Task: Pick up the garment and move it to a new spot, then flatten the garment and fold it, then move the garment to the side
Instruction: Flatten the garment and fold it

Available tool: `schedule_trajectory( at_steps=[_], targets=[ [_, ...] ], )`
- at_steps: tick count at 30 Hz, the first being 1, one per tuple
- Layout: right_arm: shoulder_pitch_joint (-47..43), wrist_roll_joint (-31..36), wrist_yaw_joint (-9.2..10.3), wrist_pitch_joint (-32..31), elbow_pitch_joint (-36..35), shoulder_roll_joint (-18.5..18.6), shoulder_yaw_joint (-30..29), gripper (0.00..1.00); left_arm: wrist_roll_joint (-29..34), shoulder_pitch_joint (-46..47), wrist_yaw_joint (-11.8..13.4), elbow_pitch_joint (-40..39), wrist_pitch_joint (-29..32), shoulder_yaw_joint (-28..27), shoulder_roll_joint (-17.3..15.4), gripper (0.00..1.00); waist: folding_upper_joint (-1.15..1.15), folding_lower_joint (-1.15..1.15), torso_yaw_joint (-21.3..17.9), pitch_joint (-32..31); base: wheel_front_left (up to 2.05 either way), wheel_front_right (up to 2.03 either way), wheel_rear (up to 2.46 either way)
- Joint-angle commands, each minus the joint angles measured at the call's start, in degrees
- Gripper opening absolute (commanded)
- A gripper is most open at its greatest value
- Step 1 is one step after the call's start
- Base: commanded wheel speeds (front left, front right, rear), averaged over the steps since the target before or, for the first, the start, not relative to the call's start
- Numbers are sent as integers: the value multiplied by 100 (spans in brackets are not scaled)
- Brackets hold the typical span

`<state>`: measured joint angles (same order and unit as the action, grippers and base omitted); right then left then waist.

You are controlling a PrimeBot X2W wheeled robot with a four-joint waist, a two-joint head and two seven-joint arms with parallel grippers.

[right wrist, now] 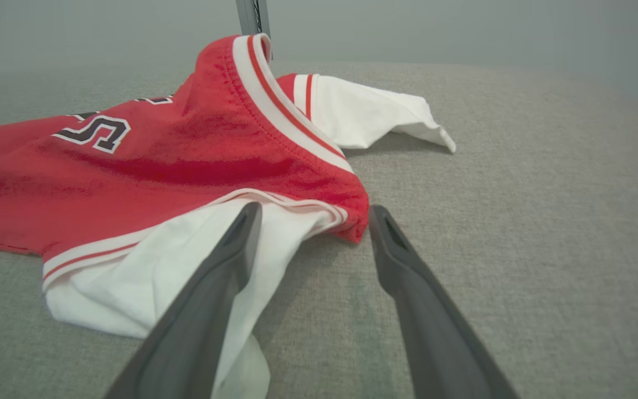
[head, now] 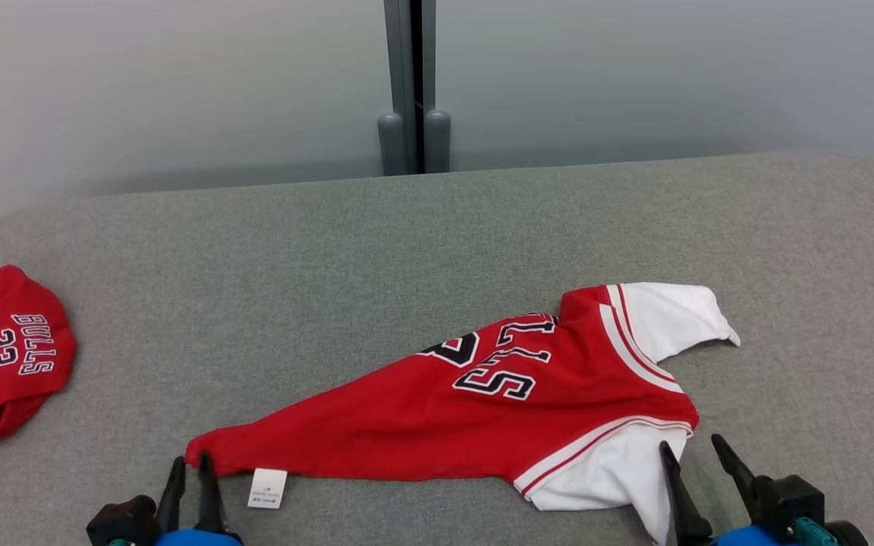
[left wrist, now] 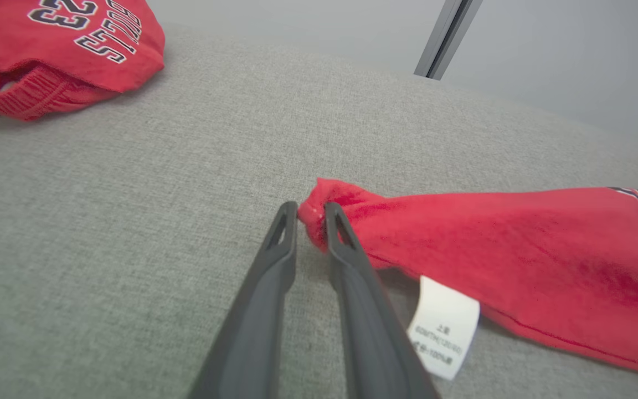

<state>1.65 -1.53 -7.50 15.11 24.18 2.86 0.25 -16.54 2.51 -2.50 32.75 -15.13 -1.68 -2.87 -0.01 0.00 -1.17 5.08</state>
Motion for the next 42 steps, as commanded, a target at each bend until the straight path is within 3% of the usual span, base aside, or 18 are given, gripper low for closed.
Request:
schedule_trajectory(
  at_steps=[1, 10, 11, 12, 13, 23, 31, 32, 33, 42],
  targets=[
    [-88, -163, 2, 6, 85, 8, 21, 100, -37, -25, 47, -65, -2, 58, -5, 100, 1, 0, -3, 29, 0, 0, 0],
    [341, -1206, 1, 6, 632, 6, 227, 100, -20, 67, 80, -466, -3, 369, -6, 100, 1, 0, 157, 213, 0, 0, 0],
    [407, -1210, 1, 7, 671, 8, 266, 57, 13, 97, 85, -513, -2, 379, -7, 100, 1, 0, 187, 241, 0, 0, 0],
    [472, -1216, 1, 6, 713, 8, 299, 39, 25, 117, 76, -556, -3, 400, -4, 100, 1, 0, 217, 261, 0, 0, 0],
    [540, -1233, 1, 7, 741, 9, 309, 0, 35, 126, 67, -578, -2, 414, -4, 100, 1, 0, 248, 280, 0, 0, 0],
    [1547, -634, 2, 7, 498, 337, 385, 0, -11, 274, 1, -670, -3, 727, -4, 100, 1, 0, 596, 513, 0, 0, 0],
    [2609, -155, 2, 6, 1098, 653, 210, 0, -27, 453, 26, -656, -3, 1102, -1, 100, 1, 0, 937, 702, 0, 0, 0],
    [2744, -47, 2, 7, 1330, 623, 41, 95, -24, 465, 43, -643, -3, 1122, -6, 100, 1, 0, 958, 711, 0, 0, 0],
    [2814, -34, 2, 6, 1396, 554, -38, 100, -24, 464, 53, -638, -2, 1126, -5, 100, 1, 0, 960, 709, 0, 0, 0],
    [2366, -186, 2, 7, 627, 327, -767, 100, -60, 302, 144, -731, -3, 1056, -3, 100, 1, 0, 731, 469, 0, 0, 0]
  ],
)
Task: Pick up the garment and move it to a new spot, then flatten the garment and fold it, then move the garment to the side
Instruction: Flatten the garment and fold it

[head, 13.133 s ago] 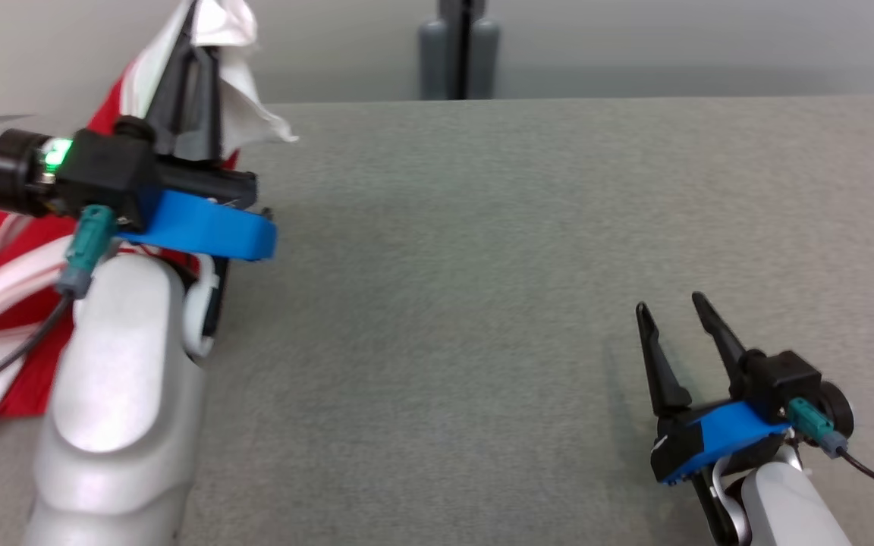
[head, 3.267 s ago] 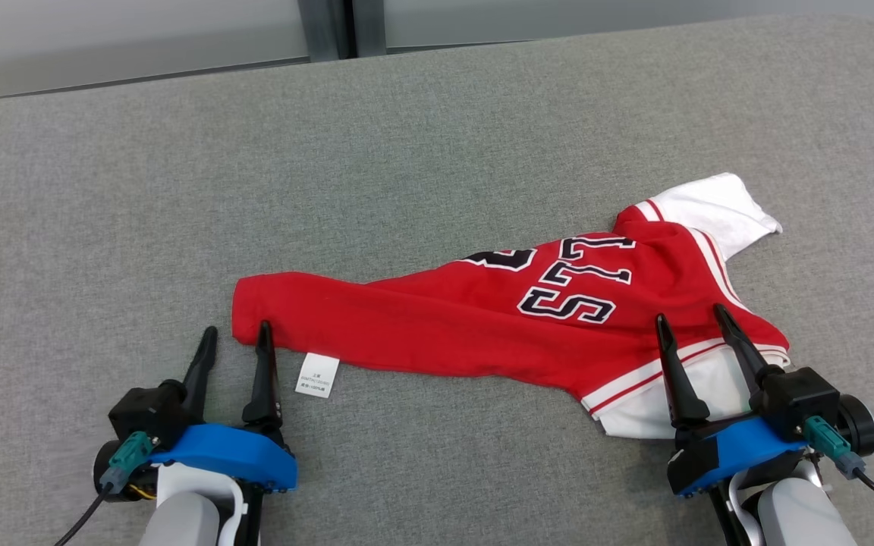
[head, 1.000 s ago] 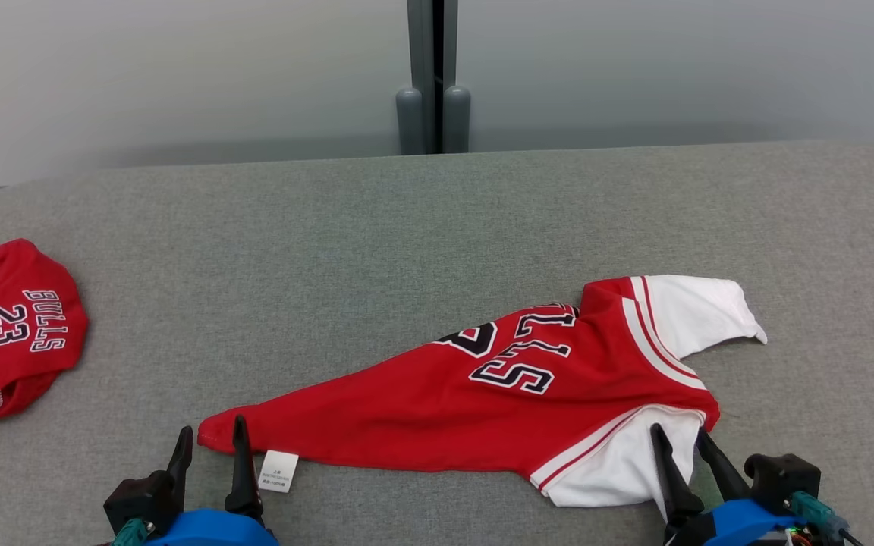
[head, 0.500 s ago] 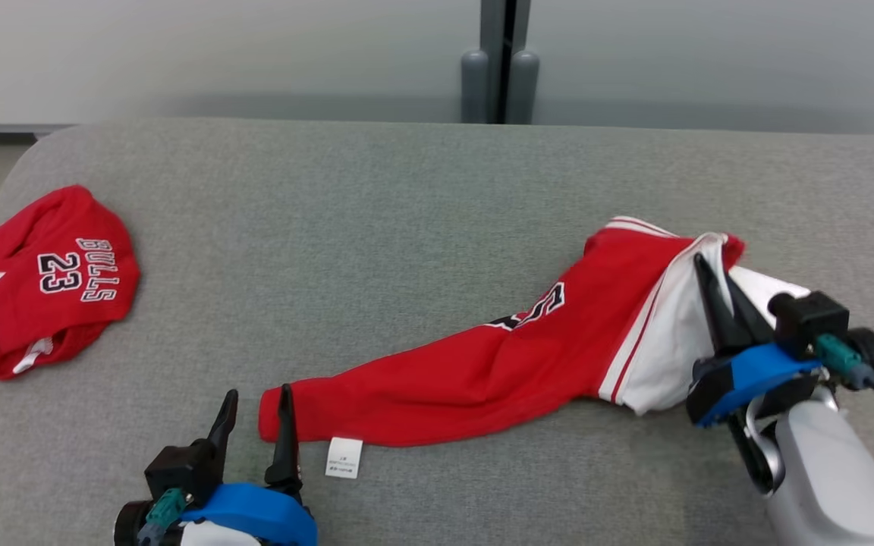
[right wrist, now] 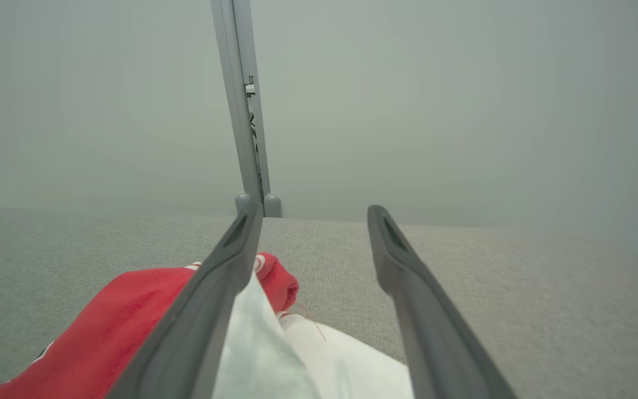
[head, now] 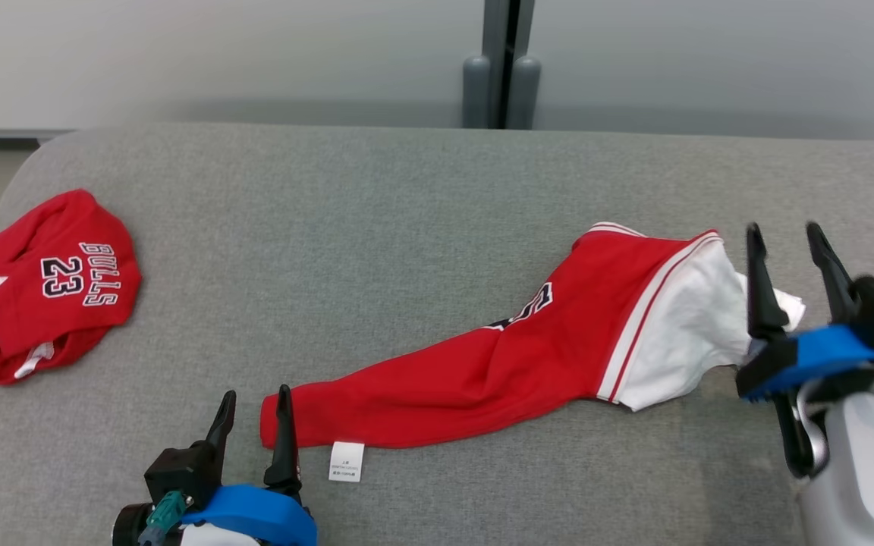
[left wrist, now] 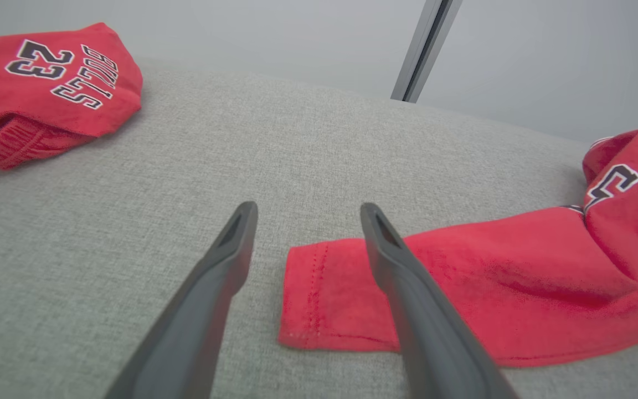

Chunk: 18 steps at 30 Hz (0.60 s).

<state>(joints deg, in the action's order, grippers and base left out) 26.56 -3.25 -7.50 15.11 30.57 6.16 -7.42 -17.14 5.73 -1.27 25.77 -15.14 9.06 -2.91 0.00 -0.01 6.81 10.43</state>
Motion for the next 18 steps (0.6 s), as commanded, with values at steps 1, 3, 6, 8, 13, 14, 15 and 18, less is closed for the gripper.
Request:
schedule_trajectory(
  at_steps=[1, 3, 6, 8, 13, 14, 15, 18],
  targets=[
    [-263, -26, 2, 7, -148, -7, -79, 100, 40, -50, 36, -72, -2, -45, 0, 100, 0, 1, -114, -118, 0, 0, 0],
    [-604, -45, 2, 6, -390, -3, -207, 100, 109, -115, 86, -159, -1, -99, -1, 100, 0, 1, -195, -209, 0, 0, 0],
    [-1140, 4, 2, 7, -685, -38, -249, 100, 273, -246, 189, -286, -1, -190, -2, 100, 0, 1, -317, -350, 0, 0, 0],
    [-1505, 27, 1, 6, -806, -92, -172, 100, 386, -343, 250, -346, -1, -230, 0, 100, 0, 1, -386, -441, 0, 0, 0],
    [-2185, 55, 2, 7, -888, -199, 109, 100, 582, -630, 319, -370, -2, -341, -1, 100, 0, 1, -478, -671, 0, 0, 0],
    [-2278, 25, 2, 7, -871, -221, 123, 100, 600, -686, 317, -380, -1, -360, -2, 100, 0, 1, -489, -715, 0, 0, 0],
    [-2360, 20, 2, 7, -859, -236, 152, 100, 654, -747, 324, -377, -2, -373, -1, 100, 0, 1, -496, -765, 0, 0, 0],
    [-2544, 63, 2, 7, -847, -284, 207, 100, 804, -920, 326, -376, -1, -395, -2, 100, 0, 1, -502, -913, 0, 0, 0]
  ],
)
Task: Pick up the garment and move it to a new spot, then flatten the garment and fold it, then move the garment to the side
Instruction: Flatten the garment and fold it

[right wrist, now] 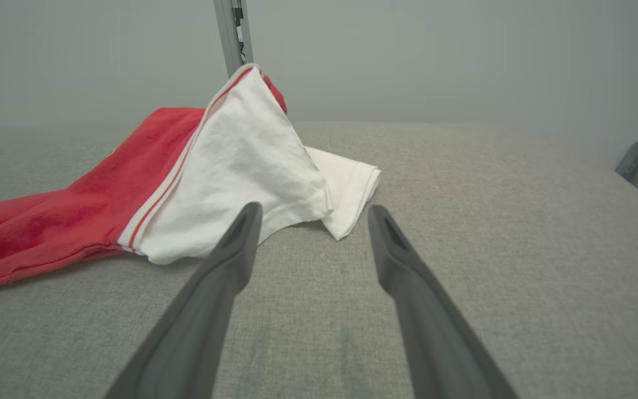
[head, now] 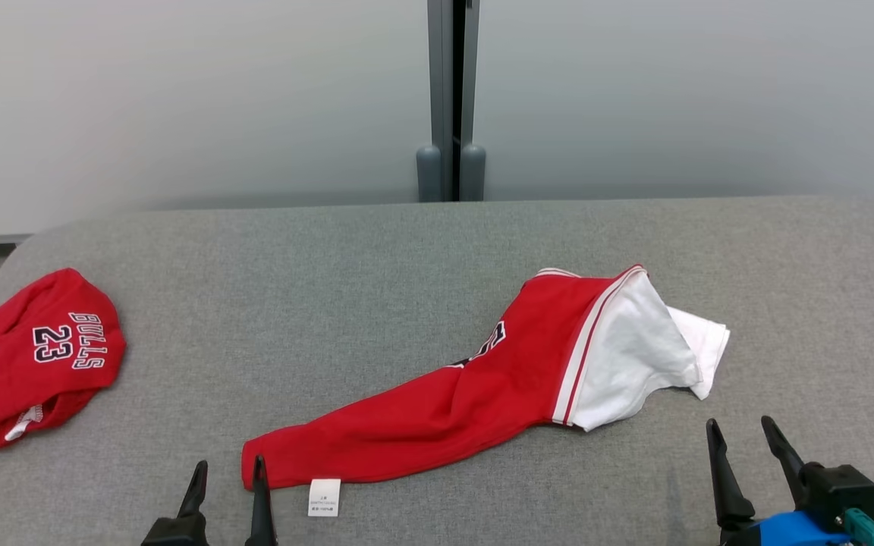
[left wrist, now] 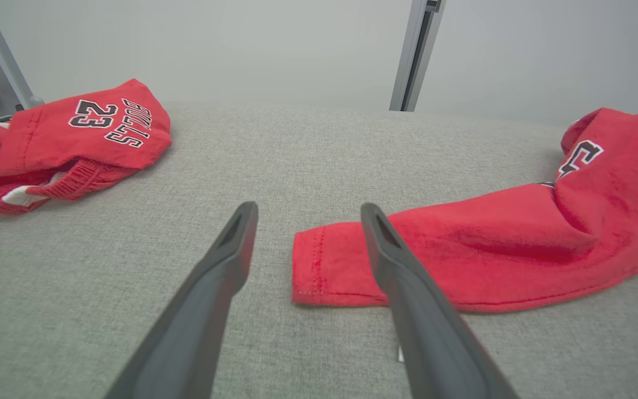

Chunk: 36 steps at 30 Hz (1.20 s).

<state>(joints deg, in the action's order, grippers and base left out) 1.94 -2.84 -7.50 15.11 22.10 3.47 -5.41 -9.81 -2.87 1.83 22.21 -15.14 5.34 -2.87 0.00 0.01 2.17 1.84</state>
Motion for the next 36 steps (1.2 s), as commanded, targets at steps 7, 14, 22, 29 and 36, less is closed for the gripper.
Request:
schedule_trajectory(
  at_steps=[7, 14, 22, 29, 36],
  targets=[
    [-217, 169, 2, 7, -71, -54, 107, 100, 299, -273, 1, 4, -1, -106, -3, 100, 0, -1, -11, -210, 0, 0, 0],
    [-127, 4, 2, 7, -116, -55, 238, 100, 222, -216, -97, 192, -1, -139, -5, 100, 0, -1, -25, -134, 0, 0, 0],
    [117, -68, 2, 6, -176, -55, 331, 100, -87, 217, -382, 817, -1, -136, -6, 100, 0, -1, -130, 276, 0, 0, 0],
    [293, -39, 2, 7, -187, -53, 328, 100, -266, 496, -470, 1090, -1, -205, -5, 100, 0, -1, -230, 538, 0, 0, 0],
    [401, -62, 2, 6, -236, -54, 335, 100, -404, 693, -478, 1257, -1, -254, -4, 100, 0, -1, -279, 723, 0, 0, 0]
  ],
)
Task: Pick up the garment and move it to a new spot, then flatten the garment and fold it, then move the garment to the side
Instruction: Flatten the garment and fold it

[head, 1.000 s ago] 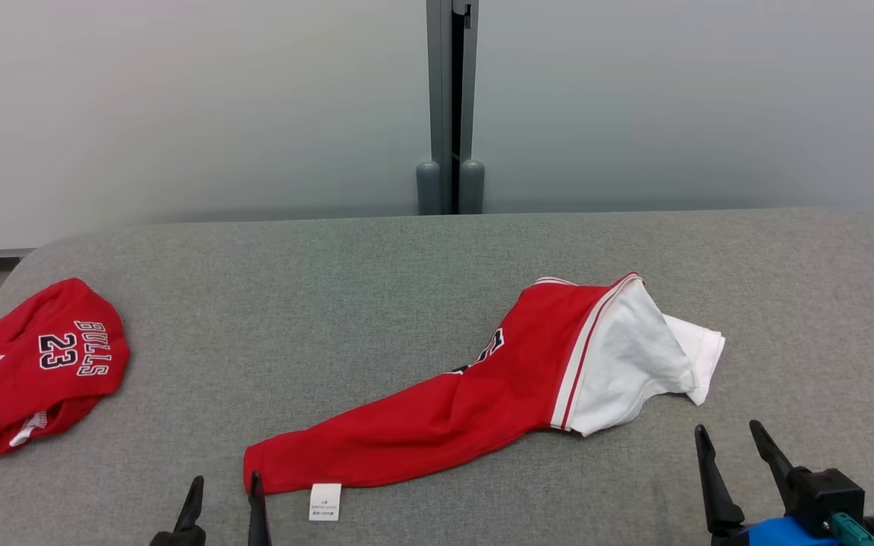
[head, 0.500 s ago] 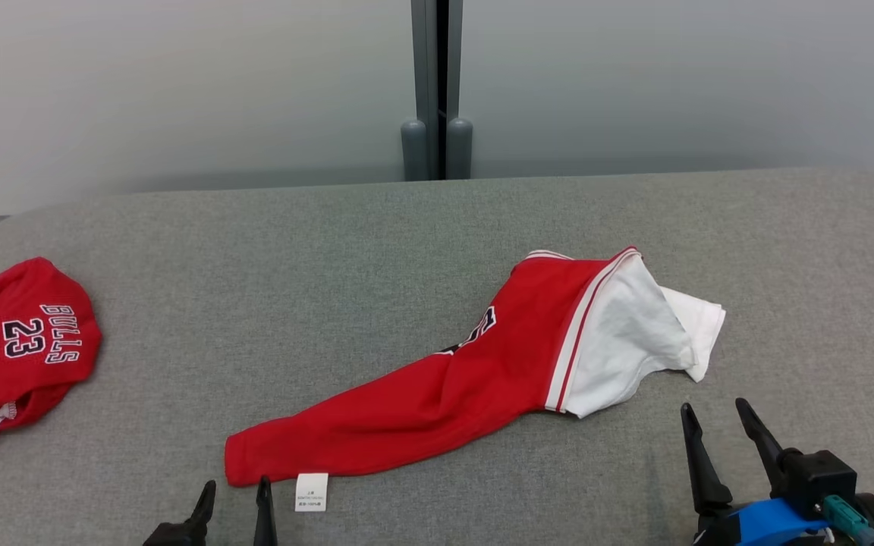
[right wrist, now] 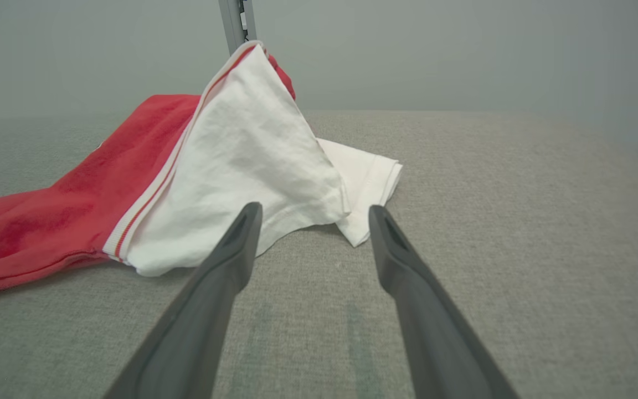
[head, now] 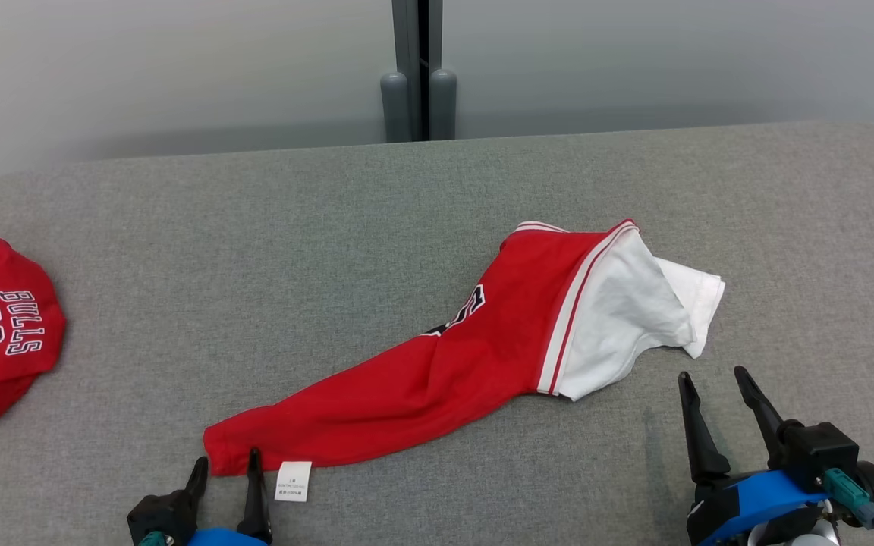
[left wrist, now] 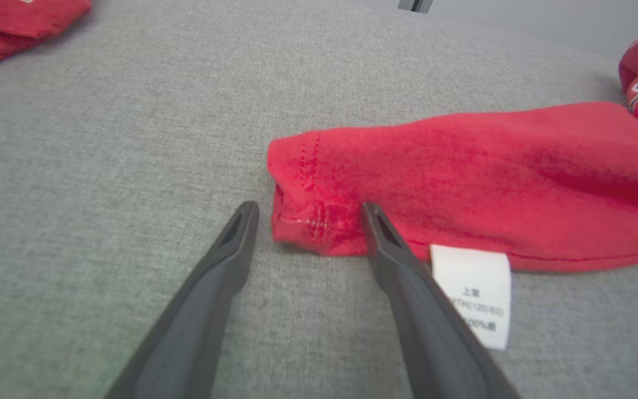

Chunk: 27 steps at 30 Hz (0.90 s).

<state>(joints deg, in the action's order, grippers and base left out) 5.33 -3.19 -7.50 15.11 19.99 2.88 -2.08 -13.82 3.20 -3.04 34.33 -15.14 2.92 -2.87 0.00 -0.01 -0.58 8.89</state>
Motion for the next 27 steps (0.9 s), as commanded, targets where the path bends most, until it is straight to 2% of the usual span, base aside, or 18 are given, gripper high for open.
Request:
schedule_trajectory(
  at_steps=[1, 12, 13, 14, 15, 20, 27],
  targets=[
    [70, -36, 2, 6, -27, 5, 9, 100, -9, 113, 12, 75, 1, -26, -4, 100, 0, 1, -12, 32, 0, 0, 0],
    [143, -66, 1, 6, -45, 4, -43, 100, -219, 54, -74, 352, 25, -83, -4, 100, 0, 1, 1, 103, 0, 0, 0],
    [143, -70, 2, 6, -42, 4, -43, 100, -247, 58, -94, 377, 27, -72, -4, 81, 0, 1, 11, 104, 0, 0, 0],
    [153, -79, 2, 6, -34, 4, -47, 100, -251, 61, -107, 404, 28, -46, -3, 81, 0, 1, 20, 104, 0, 0, 0],
    [167, -92, 2, 6, -21, 5, -53, 100, -263, 70, -121, 419, 29, -26, 2, 0, 0, 1, 26, 107, 0, 0, 0],
    [287, -77, 2, 6, 113, 4, -73, 100, -263, 120, -150, 433, 29, 46, 8, 0, 0, 1, 61, 142, 0, 0, 0],
    [843, 277, 1, 6, 763, 60, -183, 100, -172, 219, -192, 365, 29, 139, 5, 0, 0, 1, 182, 262, 0, 0, 0]
  ],
)
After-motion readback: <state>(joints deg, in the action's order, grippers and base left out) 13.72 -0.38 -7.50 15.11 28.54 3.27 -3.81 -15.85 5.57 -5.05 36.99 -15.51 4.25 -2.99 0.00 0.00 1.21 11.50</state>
